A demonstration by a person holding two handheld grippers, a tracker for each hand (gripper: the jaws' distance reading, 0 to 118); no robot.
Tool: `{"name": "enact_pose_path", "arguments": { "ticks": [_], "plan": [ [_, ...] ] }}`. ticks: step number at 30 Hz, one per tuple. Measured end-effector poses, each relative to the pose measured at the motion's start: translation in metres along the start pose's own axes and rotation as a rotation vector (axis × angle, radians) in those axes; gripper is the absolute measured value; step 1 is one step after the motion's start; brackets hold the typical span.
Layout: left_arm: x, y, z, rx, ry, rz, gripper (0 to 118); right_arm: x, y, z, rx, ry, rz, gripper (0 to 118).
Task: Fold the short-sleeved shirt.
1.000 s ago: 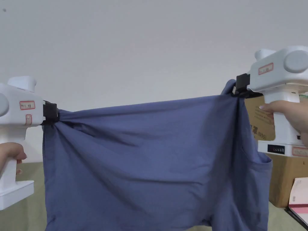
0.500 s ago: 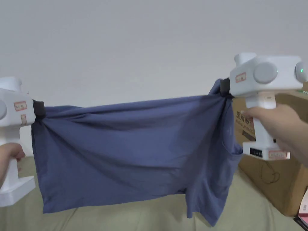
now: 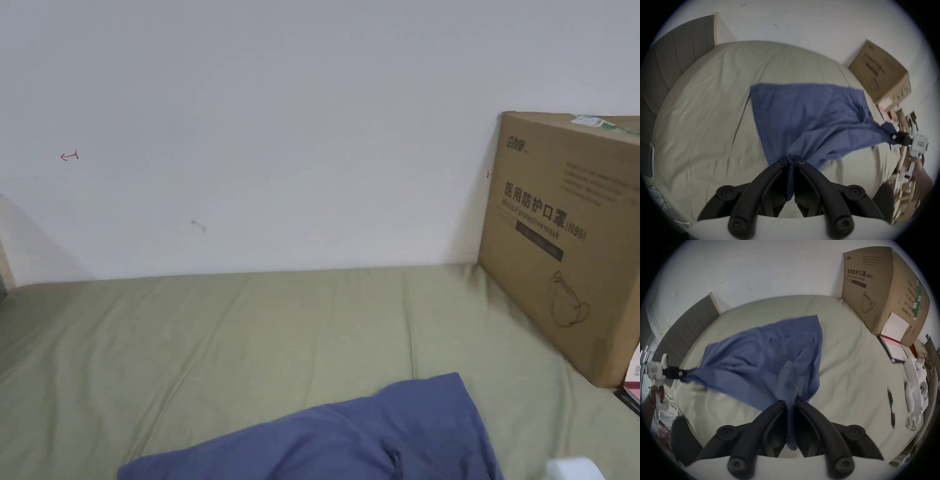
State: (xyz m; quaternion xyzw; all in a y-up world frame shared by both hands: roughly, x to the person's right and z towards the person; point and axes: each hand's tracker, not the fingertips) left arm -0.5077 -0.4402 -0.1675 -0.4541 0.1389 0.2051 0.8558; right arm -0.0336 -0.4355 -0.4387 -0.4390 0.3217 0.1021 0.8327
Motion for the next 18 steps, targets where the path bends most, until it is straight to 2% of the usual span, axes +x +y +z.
{"name": "enact_pose_path", "arguments": {
  "ticks": [3,8,11,13,16,17,18],
  "plan": [
    [0.004,-0.034,0.035,-0.024,-0.019,-0.007,6,0.003,-0.044,0.046,-0.005,0.021,0.010,4],
    [0.014,-0.063,0.074,-0.064,0.005,-0.079,6,0.004,-0.080,0.092,-0.096,0.052,-0.049,4],
    [0.012,-0.070,0.072,-0.176,0.025,-0.037,6,0.001,-0.090,0.090,-0.163,0.059,-0.071,4],
    [0.008,-0.071,0.056,-0.236,0.026,-0.025,6,-0.001,-0.091,0.075,-0.211,0.005,-0.059,4],
    [0.002,-0.071,0.035,-0.262,0.022,-0.013,6,0.002,-0.088,0.047,-0.256,0.001,-0.112,4],
    [0.002,-0.072,0.030,-0.261,0.027,-0.007,10,0.003,-0.087,0.042,-0.269,0.007,-0.131,5],
    [0.000,-0.071,0.028,-0.262,0.029,0.007,29,0.005,-0.085,0.037,-0.274,0.003,-0.145,8]
  ]
}}
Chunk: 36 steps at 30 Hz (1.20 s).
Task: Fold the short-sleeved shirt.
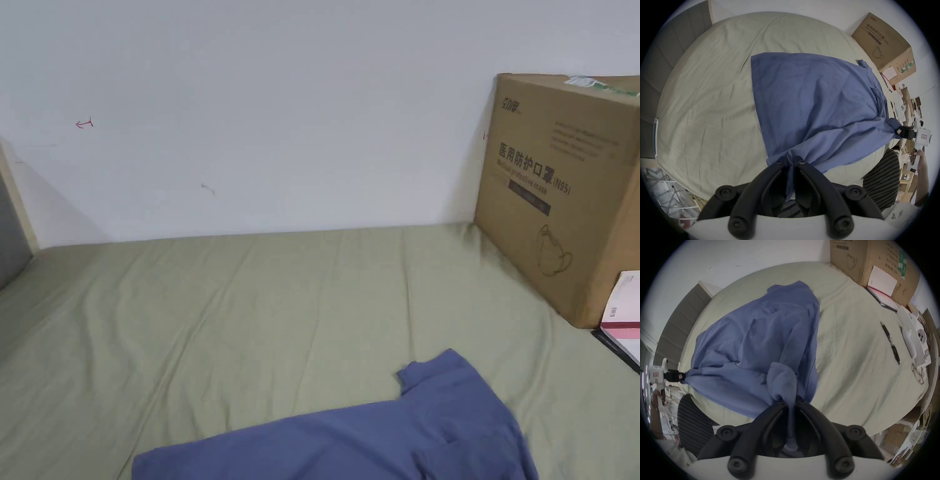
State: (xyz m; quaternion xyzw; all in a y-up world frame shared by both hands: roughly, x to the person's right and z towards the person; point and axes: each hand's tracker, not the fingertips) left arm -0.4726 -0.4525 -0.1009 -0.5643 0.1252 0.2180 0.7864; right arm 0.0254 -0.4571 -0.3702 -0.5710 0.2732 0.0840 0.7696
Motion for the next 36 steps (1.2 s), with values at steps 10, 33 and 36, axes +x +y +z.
{"name": "enact_pose_path", "arguments": {
  "ticks": [10,33,36],
  "plan": [
    [0.013,0.007,0.074,0.193,-0.059,0.033,96,-0.011,0.014,0.069,0.160,0.013,-0.057,108],
    [0.073,0.030,0.169,0.919,-0.068,0.000,0,-0.139,0.009,0.150,1.182,0.127,0.128,1],
    [0.024,0.093,0.145,0.565,-0.162,0.098,0,-0.131,0.017,0.147,1.129,0.238,0.157,1]
  ]
}}
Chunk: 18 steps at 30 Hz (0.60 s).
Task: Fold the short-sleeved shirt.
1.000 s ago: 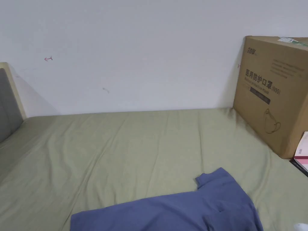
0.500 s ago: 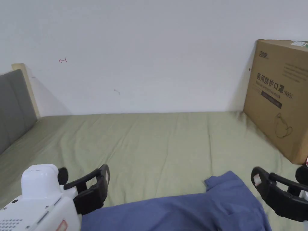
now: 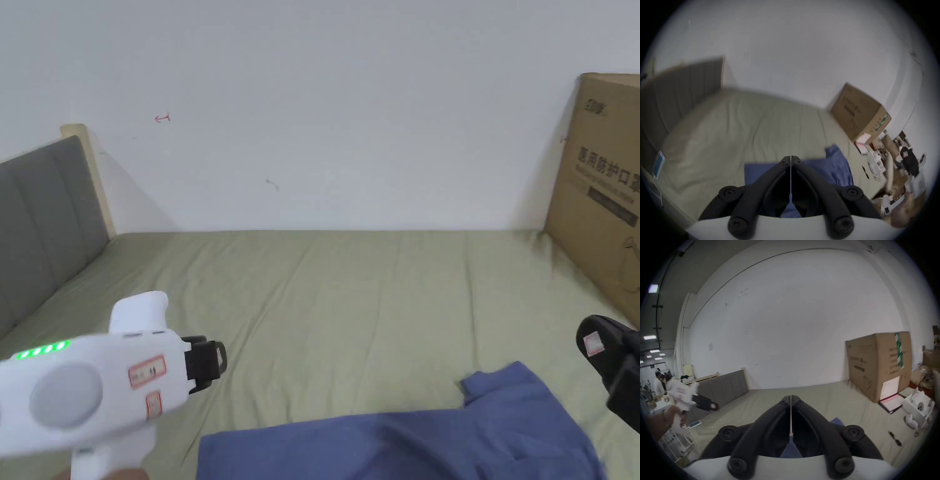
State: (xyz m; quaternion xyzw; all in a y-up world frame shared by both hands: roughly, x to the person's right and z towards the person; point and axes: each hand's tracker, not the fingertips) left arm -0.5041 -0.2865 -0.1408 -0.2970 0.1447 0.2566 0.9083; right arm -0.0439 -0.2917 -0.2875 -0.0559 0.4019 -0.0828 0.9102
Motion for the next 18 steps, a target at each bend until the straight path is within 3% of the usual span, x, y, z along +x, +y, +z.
{"name": "enact_pose_path", "arguments": {
  "ticks": [2,6,7,9,10,15,17,18],
  "plan": [
    [-0.031,0.005,-0.039,-0.100,0.012,0.008,0,0.007,-0.006,-0.009,-0.036,-0.015,-0.021,1],
    [-0.074,0.004,-0.113,-0.195,0.190,0.002,5,0.018,-0.025,-0.026,-0.128,-0.048,-0.050,1],
    [-0.084,0.001,-0.129,-0.211,0.205,0.020,23,0.019,-0.029,-0.029,-0.147,-0.055,-0.052,1],
    [-0.104,-0.004,-0.160,-0.282,0.224,0.064,93,0.017,-0.035,-0.035,-0.184,-0.054,-0.058,1],
    [-0.109,-0.008,-0.172,-0.312,0.238,0.080,101,0.018,-0.038,-0.038,-0.202,-0.052,-0.063,1],
    [-0.127,-0.032,-0.213,-0.360,0.261,0.020,99,0.021,-0.050,-0.051,-0.261,-0.061,-0.102,1],
    [-0.132,-0.039,-0.229,-0.387,0.272,0.009,99,0.041,-0.059,-0.053,-0.274,-0.064,-0.122,1],
    [-0.135,-0.044,-0.239,-0.410,0.263,0.010,104,0.042,-0.061,-0.055,-0.281,-0.067,-0.126,1]
  ]
}}
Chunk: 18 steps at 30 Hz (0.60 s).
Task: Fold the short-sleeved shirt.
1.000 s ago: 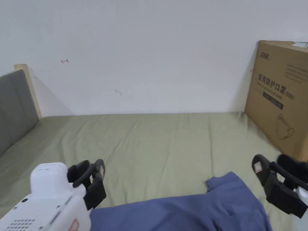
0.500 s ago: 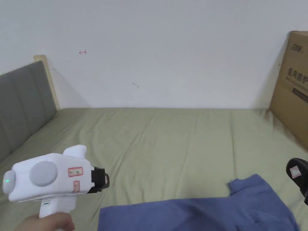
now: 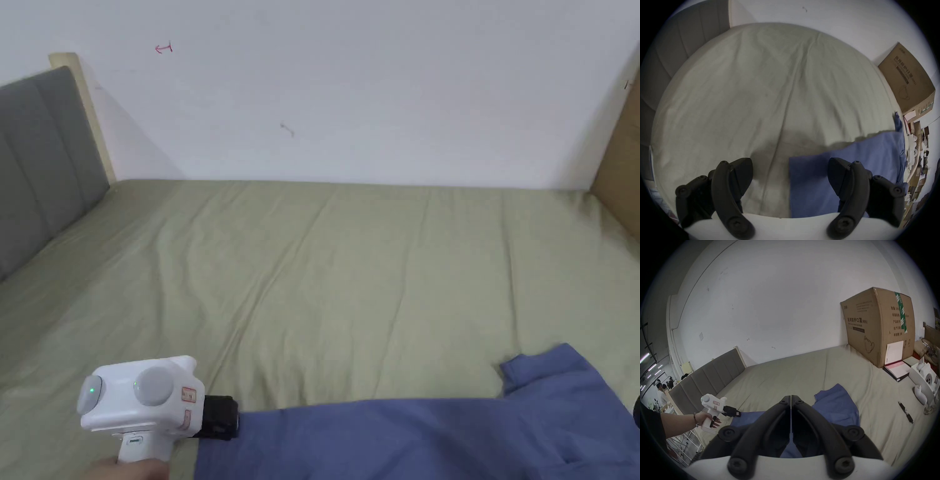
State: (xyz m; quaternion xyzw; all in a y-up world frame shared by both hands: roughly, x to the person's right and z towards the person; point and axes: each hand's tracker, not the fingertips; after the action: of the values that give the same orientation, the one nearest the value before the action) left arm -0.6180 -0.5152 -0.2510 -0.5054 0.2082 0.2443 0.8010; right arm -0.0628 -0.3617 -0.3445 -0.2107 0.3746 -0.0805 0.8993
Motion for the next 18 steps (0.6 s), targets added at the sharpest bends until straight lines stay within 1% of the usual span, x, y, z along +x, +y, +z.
{"name": "enact_pose_path", "arguments": {
  "ticks": [1,3,4,5,6,7,8,10,11,12,13,14,15,16,18],
  "plan": [
    [0.000,-0.006,-0.009,-0.022,-0.005,-0.019,108,0.000,-0.001,-0.002,-0.006,-0.004,-0.002,1],
    [0.008,-0.014,-0.018,-0.010,0.027,-0.168,112,-0.006,-0.001,-0.004,-0.019,-0.011,0.002,1],
    [0.009,-0.018,-0.019,0.013,0.032,-0.178,113,-0.007,-0.002,-0.006,-0.025,-0.012,0.001,1],
    [0.008,-0.022,-0.019,0.035,0.038,-0.149,113,-0.008,-0.003,-0.007,-0.031,-0.011,-0.001,1],
    [0.008,-0.022,-0.019,0.038,0.037,-0.117,112,-0.006,-0.004,-0.007,-0.035,-0.008,-0.003,1],
    [0.012,-0.021,-0.017,0.036,0.049,-0.115,109,-0.005,-0.006,-0.008,-0.038,-0.007,-0.004,1],
    [0.017,-0.022,-0.012,0.040,0.072,-0.125,105,-0.005,-0.007,-0.009,-0.043,-0.006,-0.004,1],
    [0.027,-0.030,0.005,0.103,0.114,-0.182,98,-0.004,-0.008,-0.011,-0.057,-0.010,-0.009,1],
    [0.032,-0.035,0.017,0.140,0.123,-0.214,80,-0.001,-0.007,-0.012,-0.066,-0.008,-0.014,1],
    [0.035,-0.039,0.027,0.168,0.118,-0.234,36,0.003,-0.006,-0.014,-0.074,-0.006,-0.020,1],
    [0.039,-0.042,0.034,0.167,0.049,-0.237,1,0.006,-0.004,-0.016,-0.081,-0.007,-0.022,1],
    [0.044,-0.046,0.042,0.159,0.077,-0.237,1,0.012,-0.001,-0.019,-0.087,-0.012,-0.023,1],
    [0.043,-0.045,0.049,0.145,-0.018,-0.237,0,0.021,0.005,-0.024,-0.098,0.003,-0.038,1],
    [0.043,-0.045,0.058,0.148,-0.083,-0.229,0,0.031,0.011,-0.032,-0.118,0.042,-0.072,1],
    [0.047,-0.047,0.082,0.274,-0.018,-0.259,0,0.060,0.027,-0.057,-0.173,-0.008,-0.122,1]
  ]
}}
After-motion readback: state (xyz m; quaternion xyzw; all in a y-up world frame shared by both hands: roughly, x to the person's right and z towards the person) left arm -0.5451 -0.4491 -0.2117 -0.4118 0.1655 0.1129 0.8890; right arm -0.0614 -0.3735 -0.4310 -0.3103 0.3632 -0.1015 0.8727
